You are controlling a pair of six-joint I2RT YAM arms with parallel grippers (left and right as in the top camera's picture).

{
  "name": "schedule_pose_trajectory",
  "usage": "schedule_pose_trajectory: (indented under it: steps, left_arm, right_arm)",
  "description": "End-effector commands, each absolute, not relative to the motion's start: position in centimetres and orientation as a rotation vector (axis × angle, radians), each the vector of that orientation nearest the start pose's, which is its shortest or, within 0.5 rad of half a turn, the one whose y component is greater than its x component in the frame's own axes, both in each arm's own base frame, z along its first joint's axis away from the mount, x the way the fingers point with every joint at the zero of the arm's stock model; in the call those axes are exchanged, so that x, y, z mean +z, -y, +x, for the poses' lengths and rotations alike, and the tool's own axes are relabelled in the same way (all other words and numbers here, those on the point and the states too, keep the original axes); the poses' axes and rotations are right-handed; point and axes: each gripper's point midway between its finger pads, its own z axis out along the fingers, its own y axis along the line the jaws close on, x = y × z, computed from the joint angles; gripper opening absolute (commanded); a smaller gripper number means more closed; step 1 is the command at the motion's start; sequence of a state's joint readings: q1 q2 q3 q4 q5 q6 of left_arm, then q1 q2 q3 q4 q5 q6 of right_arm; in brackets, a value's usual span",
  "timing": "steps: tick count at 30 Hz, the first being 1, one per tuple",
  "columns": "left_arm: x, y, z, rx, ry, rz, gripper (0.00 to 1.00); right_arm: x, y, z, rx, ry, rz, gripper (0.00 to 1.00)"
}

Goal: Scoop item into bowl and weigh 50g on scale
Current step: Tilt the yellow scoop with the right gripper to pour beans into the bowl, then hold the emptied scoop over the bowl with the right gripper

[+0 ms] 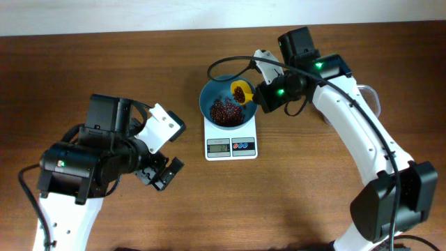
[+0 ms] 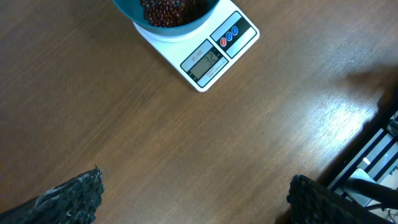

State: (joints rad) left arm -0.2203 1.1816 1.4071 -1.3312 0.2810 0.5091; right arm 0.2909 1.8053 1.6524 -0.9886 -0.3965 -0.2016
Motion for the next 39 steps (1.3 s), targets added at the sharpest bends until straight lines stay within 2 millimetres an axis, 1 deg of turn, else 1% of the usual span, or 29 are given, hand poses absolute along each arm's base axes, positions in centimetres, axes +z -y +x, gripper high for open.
schedule_pose_trajectory:
  steps: [1, 5, 8, 11, 14, 16, 19, 21, 24, 26, 29, 31, 32, 34, 36, 38, 39]
  left_arm:
    - [26.4, 10.3, 23.7, -0.280, -2.393, 1.031, 0.99]
    - [26.4, 10.3, 23.7, -0.279, -2.393, 1.031, 0.99]
    - [26.4, 10.3, 23.7, -0.280, -2.393, 1.031, 0.99]
    - [26.4, 10.3, 23.7, -0.280, -2.393, 1.031, 0.99]
    - [26.4, 10.3, 23.7, -0.280, -2.393, 1.031, 0.99]
    - [26.4, 10.3, 23.7, -0.280, -2.393, 1.031, 0.99]
    - [26.4, 10.3, 23.7, -0.280, -2.393, 1.031, 0.99]
    - [26.4, 10.3, 23.7, -0.280, -2.393, 1.031, 0.99]
    - [26.4, 10.3, 23.7, -0.280, -2.393, 1.031, 0.99]
    - [26.4, 10.3, 23.7, -0.280, -2.393, 1.031, 0.99]
    - [26.4, 10.3, 23.7, -0.280, -2.393, 1.031, 0.99]
    - [26.4, 10.3, 23.7, -0.280, -2.393, 1.031, 0.99]
    - [26.4, 10.3, 23.7, -0.280, -2.393, 1.031, 0.99]
    - [26.4, 10.3, 23.7, -0.280, -2.393, 1.031, 0.99]
    - [26.4, 10.3, 23.7, -0.280, -2.393, 1.031, 0.99]
    - [26.4, 10.3, 23.7, -0.280, -2.393, 1.031, 0.99]
    - [26.4, 10.3, 23.7, -0.280, -2.393, 1.031, 0.99]
  right_arm:
    - [20.2, -18.8, 39.4, 0.529, -2.518, -0.763, 0.04]
    - [20.5, -19.1, 39.3, 0.525, -2.512, -0.768, 0.04]
    - [19.9, -19.0, 39.5, 0.467, -2.525, -0.783, 0.04]
    - [20.3, -19.9, 39.0, 0.492, -2.511, -0.804, 0.04]
    - [19.9, -19.6, 39.1, 0.456, -2.522, -0.803, 0.04]
    - [20.6, -20.0, 38.9, 0.494, -2.510, -0.797, 0.04]
    - [20.2, -19.9, 39.0, 0.484, -2.523, -0.793, 0.04]
    - [20.8, -20.3, 38.8, 0.520, -2.510, -0.788, 0.04]
    - [20.3, -19.6, 39.1, 0.461, -2.530, -0.774, 0.04]
    - [20.8, -20.0, 38.8, 0.493, -2.519, -0.782, 0.04]
    - [20.1, -19.6, 38.8, 0.466, -2.545, -0.776, 0.04]
    - [20.9, -20.1, 38.6, 0.514, -2.525, -0.774, 0.04]
    - [20.9, -19.9, 38.7, 0.498, -2.527, -0.768, 0.04]
    - [20.1, -19.4, 39.1, 0.454, -2.549, -0.759, 0.04]
    - [20.9, -20.2, 38.7, 0.510, -2.526, -0.772, 0.04]
    - [20.6, -19.7, 38.9, 0.456, -2.536, -0.768, 0.04]
    - [19.9, -19.4, 39.2, 0.425, -2.553, -0.762, 0.04]
